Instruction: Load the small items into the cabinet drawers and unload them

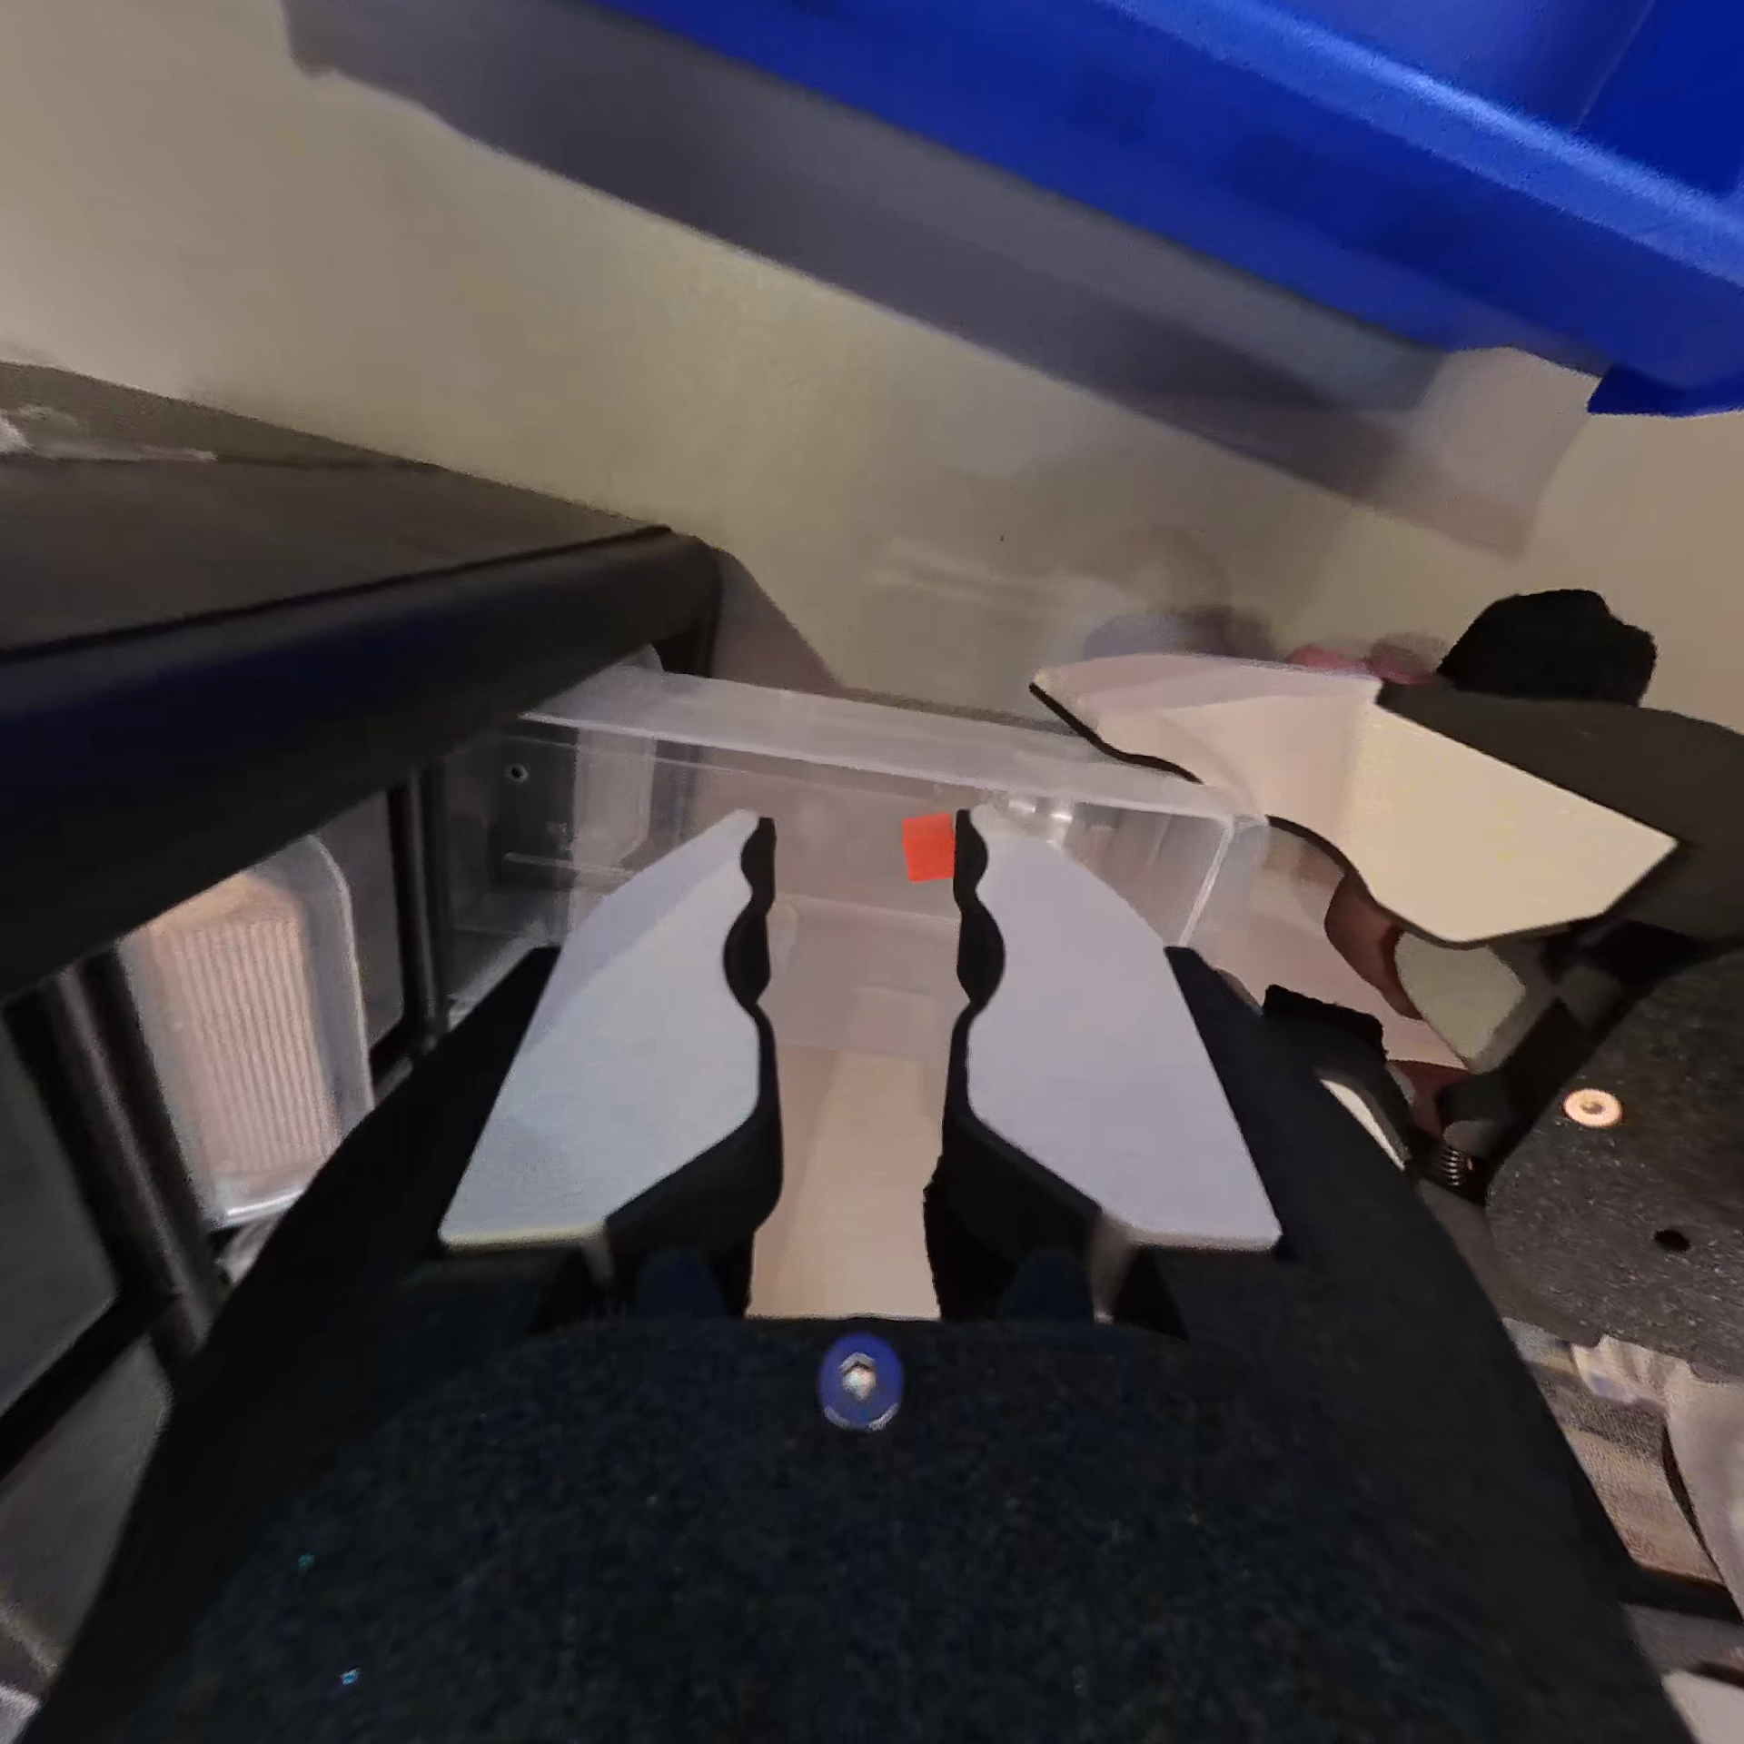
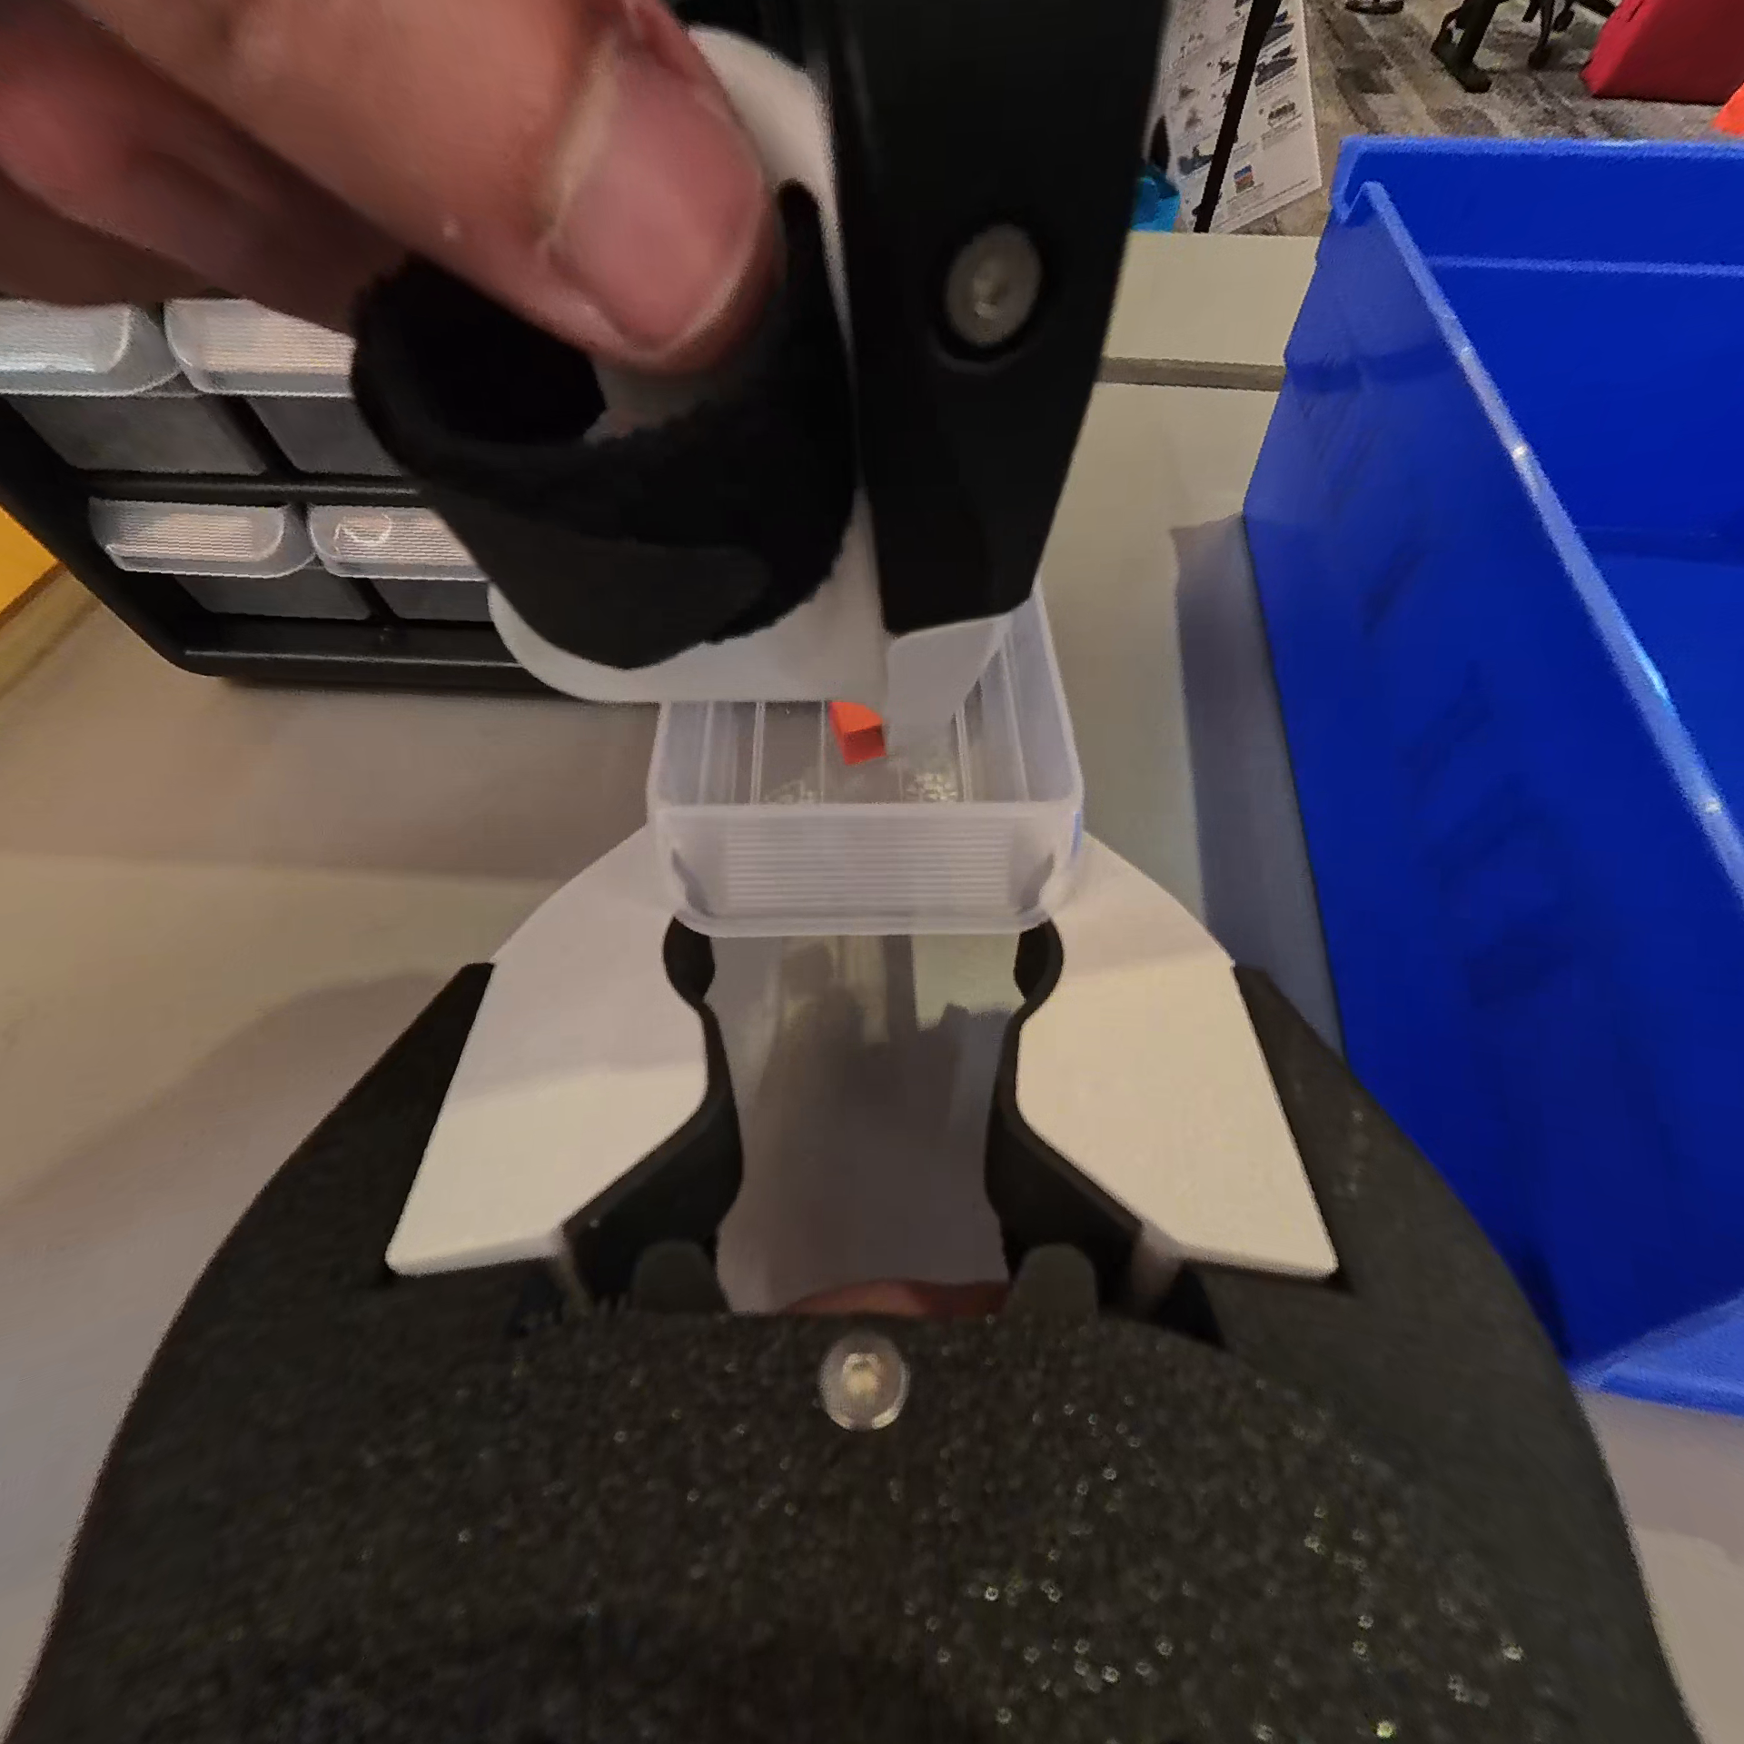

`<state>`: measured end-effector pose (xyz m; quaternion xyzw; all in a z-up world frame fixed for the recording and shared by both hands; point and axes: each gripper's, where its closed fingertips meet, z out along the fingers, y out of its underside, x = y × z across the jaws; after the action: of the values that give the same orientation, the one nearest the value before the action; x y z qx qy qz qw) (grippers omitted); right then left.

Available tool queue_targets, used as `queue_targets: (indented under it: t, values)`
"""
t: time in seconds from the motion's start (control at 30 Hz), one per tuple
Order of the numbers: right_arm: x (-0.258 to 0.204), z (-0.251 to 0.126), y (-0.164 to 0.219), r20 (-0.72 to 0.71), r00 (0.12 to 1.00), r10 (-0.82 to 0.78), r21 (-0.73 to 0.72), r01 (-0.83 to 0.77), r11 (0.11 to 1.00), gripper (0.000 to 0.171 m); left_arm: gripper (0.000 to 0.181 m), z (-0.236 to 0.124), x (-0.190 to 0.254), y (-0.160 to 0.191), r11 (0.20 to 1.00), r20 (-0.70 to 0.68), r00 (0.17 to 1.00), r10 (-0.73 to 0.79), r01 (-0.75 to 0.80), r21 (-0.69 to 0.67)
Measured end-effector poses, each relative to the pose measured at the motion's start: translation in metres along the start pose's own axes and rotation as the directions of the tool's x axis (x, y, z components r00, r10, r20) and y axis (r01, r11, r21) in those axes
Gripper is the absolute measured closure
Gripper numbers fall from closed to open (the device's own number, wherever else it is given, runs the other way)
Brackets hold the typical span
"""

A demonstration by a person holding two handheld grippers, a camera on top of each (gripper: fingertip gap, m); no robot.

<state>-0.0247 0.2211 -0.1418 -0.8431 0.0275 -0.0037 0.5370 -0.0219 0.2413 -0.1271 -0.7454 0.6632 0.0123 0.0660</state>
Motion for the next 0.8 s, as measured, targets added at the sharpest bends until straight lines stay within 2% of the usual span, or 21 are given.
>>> queue_targets:
  t: [0.07,0.2,0.33,0.5,0.57,0.67,0.8]
  values:
    - [0.000,0.000,0.000,-0.005,1.000,-0.004,-0.002,0.004,1.000,0.109,0.158,0.001,0.003,0.003,0.999,-0.013,1.000,-0.008,0.008,-0.042]
    - [0.000,0.000,0.000,-0.004,1.000,-0.005,-0.001,0.005,1.000,0.109,0.171,0.002,0.005,0.008,0.993,-0.006,1.000,-0.002,0.001,-0.121]
    - [0.000,0.000,0.000,0.005,1.000,0.003,0.000,-0.003,1.000,0.109,0.171,0.001,0.006,0.009,0.990,-0.013,1.000,-0.013,0.011,-0.137]
    - [0.000,0.000,0.000,0.002,1.000,-0.004,-0.001,0.004,1.000,0.109,0.171,-0.011,0.007,0.006,0.996,-0.026,0.999,-0.024,0.022,-0.086]
    - [0.000,0.000,0.000,0.006,1.000,0.000,0.000,0.000,1.000,0.109,0.171,-0.024,0.008,0.005,0.999,-0.044,0.999,-0.030,0.028,-0.033]
    - [0.001,0.003,-0.001,0.008,1.000,-0.009,0.000,0.009,1.000,0.109,0.171,-0.056,0.006,0.003,0.988,-0.061,0.996,-0.071,0.078,0.132]
    - [0.001,0.011,-0.009,-0.002,0.999,-0.045,-0.022,0.045,0.999,0.109,0.171,-0.105,0.015,0.021,0.895,-0.132,0.984,-0.123,0.167,0.414]
